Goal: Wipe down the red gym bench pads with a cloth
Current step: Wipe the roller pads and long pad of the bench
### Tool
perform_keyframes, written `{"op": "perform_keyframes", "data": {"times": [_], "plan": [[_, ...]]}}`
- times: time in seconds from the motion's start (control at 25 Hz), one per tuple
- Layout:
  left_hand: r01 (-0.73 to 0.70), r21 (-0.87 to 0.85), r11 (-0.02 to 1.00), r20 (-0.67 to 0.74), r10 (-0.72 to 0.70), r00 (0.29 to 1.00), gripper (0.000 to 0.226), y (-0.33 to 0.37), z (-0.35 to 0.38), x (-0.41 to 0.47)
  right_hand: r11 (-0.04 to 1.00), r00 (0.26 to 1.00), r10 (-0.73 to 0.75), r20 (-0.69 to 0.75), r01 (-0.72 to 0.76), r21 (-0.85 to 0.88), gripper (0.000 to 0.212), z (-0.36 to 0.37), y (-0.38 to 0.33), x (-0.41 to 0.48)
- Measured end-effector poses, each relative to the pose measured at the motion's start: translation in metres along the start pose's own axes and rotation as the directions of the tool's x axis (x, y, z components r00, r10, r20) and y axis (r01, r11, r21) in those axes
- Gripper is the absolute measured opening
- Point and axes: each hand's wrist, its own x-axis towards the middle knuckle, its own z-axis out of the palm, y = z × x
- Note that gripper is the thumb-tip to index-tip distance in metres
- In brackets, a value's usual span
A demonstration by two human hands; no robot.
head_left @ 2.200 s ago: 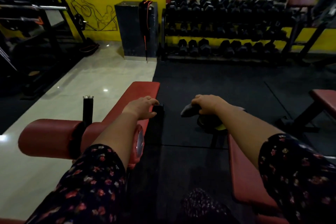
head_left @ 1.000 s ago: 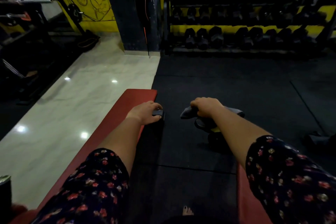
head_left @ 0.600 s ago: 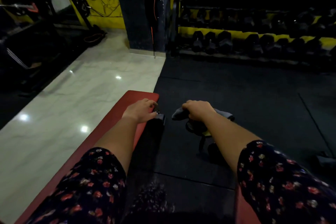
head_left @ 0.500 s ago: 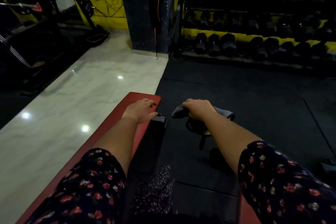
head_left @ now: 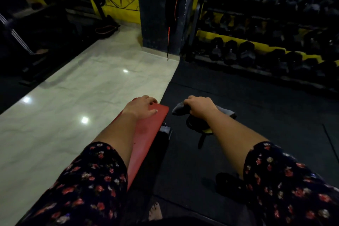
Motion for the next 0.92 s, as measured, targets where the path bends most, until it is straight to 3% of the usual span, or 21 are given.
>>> {"op": "perform_keyframes", "data": {"times": [0.24,0.52,0.68,0.92], "plan": [[0.022,0.079,0.997,-0.021,-0.02,1.0,0.047,-0.013,-0.018,0.032,0.997,0.997,-0.08,-0.005,0.08,-0.012,0.037,-0.012,0.0,0.058],[0.265,0.031,0.964,-0.121,-0.26,0.958,0.045,-0.05,-0.036,0.036,0.946,0.947,-0.32,-0.039,0.318,-0.061,0.033,-0.029,-0.007,0.155],[0.469,-0.022,0.883,-0.159,-0.466,0.87,0.045,-0.066,-0.041,0.014,0.864,0.867,-0.497,-0.028,0.492,-0.105,0.032,-0.044,-0.024,0.201],[0.709,-0.125,0.695,-0.26,-0.712,0.652,0.045,-0.063,-0.033,-0.046,0.633,0.63,-0.773,-0.079,0.756,-0.168,0.038,-0.07,-0.092,0.223]]}}
